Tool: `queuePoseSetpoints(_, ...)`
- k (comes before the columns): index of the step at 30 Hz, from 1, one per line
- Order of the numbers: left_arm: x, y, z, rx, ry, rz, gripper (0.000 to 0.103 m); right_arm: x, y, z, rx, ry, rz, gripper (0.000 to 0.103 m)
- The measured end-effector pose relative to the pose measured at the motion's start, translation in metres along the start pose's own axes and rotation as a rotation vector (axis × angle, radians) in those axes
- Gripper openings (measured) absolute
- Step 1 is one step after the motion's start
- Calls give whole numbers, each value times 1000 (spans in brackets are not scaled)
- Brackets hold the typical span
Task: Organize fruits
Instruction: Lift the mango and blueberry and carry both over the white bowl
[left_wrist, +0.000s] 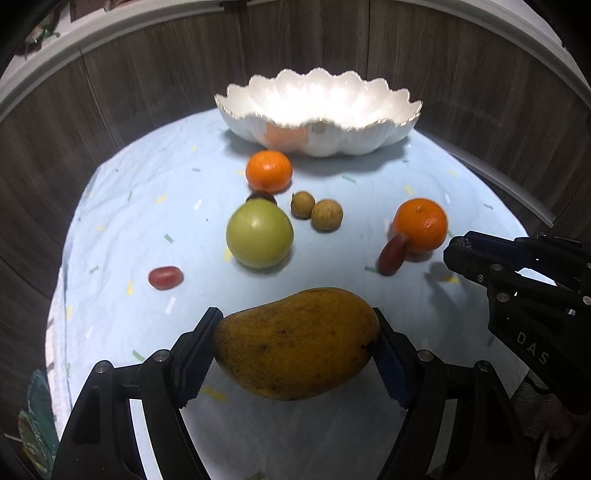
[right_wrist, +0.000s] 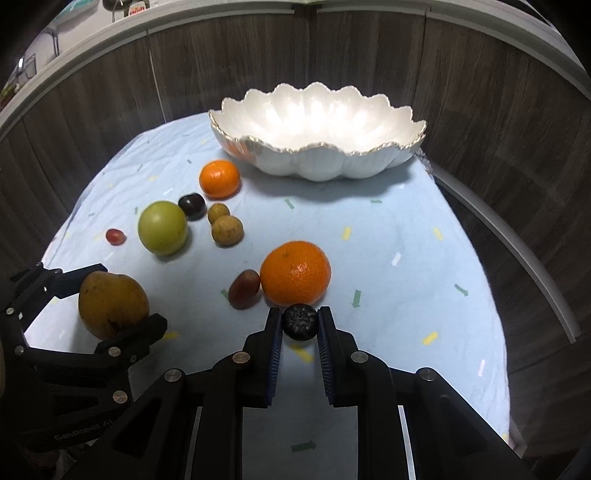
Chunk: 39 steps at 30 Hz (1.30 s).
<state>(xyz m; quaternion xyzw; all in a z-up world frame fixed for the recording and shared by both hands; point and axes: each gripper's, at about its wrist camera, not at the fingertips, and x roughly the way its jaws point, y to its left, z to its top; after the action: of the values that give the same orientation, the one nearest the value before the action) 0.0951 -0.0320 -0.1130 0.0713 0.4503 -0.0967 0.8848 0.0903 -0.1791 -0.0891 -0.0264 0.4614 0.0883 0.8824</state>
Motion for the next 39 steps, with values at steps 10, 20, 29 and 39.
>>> queuePoseSetpoints(10,-26,2,9,-6,-46,17,77,-28,1,9,5,-64,7,20)
queuePoseSetpoints(20,-44,6,22,-21,-80,25,77,-46,1,24,11,-114,18,20)
queuePoseSetpoints(29,-52,8,51,-35,-111,22,77,-53,-6,48,28,-160,17,20)
queuePoseSetpoints(39,-54,9,92,-32,-151,11,77,-55,-24,85,41,-221,-3,20)
